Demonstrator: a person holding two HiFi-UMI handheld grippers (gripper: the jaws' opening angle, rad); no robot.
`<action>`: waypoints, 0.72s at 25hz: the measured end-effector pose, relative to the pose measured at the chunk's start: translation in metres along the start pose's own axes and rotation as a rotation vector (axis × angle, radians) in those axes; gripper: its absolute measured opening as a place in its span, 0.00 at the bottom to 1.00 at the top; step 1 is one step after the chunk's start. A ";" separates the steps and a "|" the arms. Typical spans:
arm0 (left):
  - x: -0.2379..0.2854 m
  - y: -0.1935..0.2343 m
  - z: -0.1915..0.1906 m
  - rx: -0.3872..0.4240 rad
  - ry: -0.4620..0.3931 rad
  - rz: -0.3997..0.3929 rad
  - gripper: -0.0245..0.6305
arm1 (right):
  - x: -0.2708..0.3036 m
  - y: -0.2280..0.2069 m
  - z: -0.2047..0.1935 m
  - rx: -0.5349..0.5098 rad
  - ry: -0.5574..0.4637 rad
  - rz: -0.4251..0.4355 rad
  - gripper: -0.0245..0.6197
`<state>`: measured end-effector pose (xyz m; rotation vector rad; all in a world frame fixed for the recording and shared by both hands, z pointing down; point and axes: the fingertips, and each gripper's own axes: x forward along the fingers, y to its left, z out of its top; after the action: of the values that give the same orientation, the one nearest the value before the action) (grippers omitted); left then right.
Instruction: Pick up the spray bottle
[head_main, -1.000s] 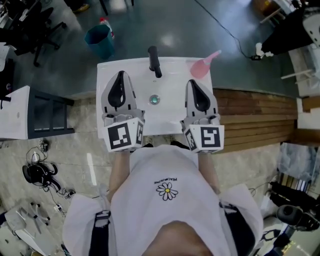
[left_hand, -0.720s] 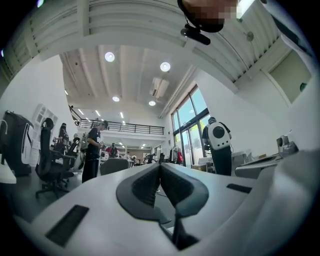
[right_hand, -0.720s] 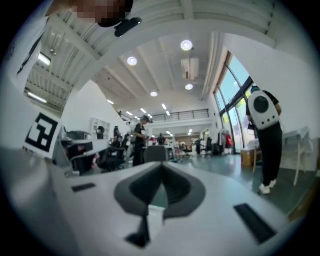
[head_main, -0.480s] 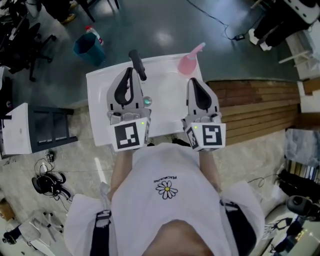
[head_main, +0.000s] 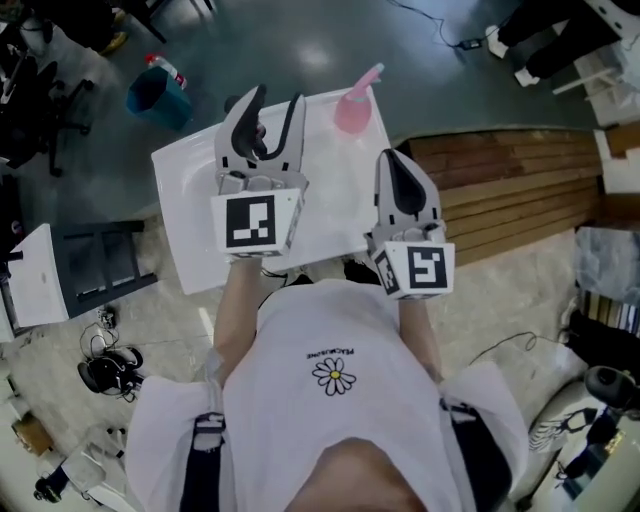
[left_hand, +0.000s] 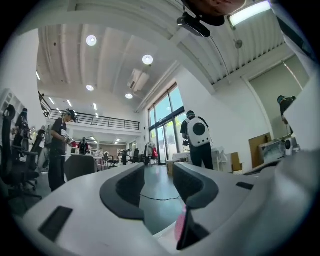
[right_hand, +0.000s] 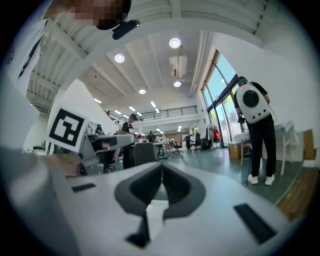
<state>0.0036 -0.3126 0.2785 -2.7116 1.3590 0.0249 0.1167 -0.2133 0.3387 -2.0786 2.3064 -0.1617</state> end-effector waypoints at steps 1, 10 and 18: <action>0.008 -0.006 -0.002 -0.006 0.001 -0.025 0.33 | -0.002 -0.004 -0.001 0.003 0.004 -0.011 0.09; 0.073 -0.061 -0.063 -0.075 0.092 -0.205 0.42 | -0.024 -0.049 -0.018 0.034 0.050 -0.119 0.09; 0.107 -0.086 -0.124 -0.091 0.241 -0.257 0.48 | -0.041 -0.071 -0.037 0.049 0.103 -0.177 0.09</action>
<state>0.1329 -0.3597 0.4023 -3.0251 1.0702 -0.2758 0.1874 -0.1779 0.3810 -2.2992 2.1445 -0.3339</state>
